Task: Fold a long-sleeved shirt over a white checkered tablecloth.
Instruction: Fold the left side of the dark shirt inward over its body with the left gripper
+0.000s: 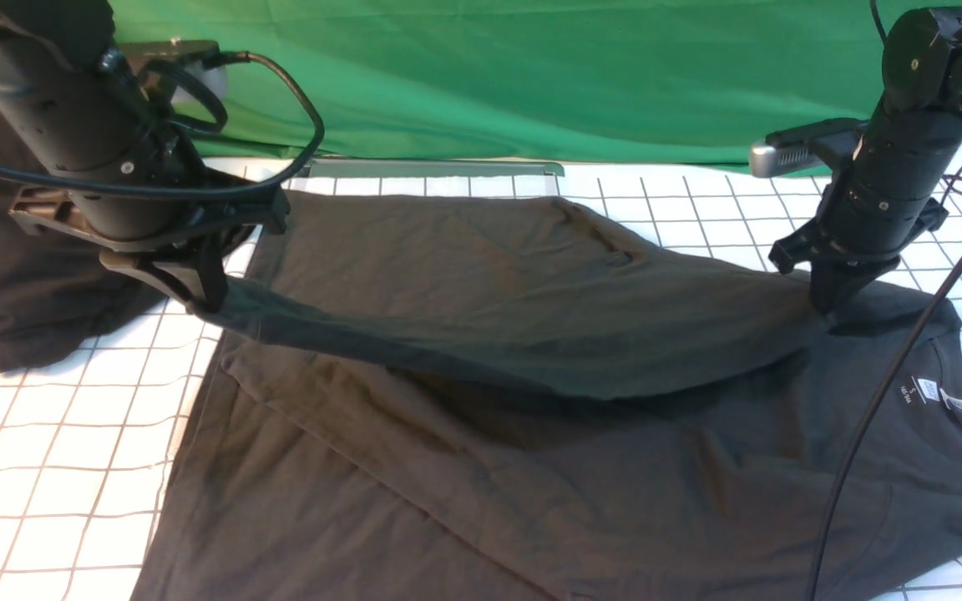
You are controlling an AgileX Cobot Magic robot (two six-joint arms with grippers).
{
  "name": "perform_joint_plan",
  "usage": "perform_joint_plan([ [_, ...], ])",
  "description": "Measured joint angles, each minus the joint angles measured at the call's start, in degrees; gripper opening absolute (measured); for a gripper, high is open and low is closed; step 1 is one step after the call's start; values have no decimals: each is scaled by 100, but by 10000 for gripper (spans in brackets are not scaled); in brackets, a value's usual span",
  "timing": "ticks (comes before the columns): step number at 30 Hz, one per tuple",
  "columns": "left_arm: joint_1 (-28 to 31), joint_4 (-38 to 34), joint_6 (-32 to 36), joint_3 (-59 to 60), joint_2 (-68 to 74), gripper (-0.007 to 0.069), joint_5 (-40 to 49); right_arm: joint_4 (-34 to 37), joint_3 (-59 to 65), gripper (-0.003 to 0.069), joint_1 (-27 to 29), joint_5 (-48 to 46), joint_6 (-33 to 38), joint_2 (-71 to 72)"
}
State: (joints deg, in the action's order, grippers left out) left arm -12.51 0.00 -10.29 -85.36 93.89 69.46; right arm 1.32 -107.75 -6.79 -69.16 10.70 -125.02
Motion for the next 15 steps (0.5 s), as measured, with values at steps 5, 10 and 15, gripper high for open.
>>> perform_joint_plan([
  [5,0,-147,27,393,-50,27,-14,20,0,7,19,-7,0,0],
  [10,0,-47,69,955,-50,27,-151,105,0,24,19,-11,6,0],
  [15,0,-184,74,980,-50,48,-556,105,0,36,19,-11,21,0],
])
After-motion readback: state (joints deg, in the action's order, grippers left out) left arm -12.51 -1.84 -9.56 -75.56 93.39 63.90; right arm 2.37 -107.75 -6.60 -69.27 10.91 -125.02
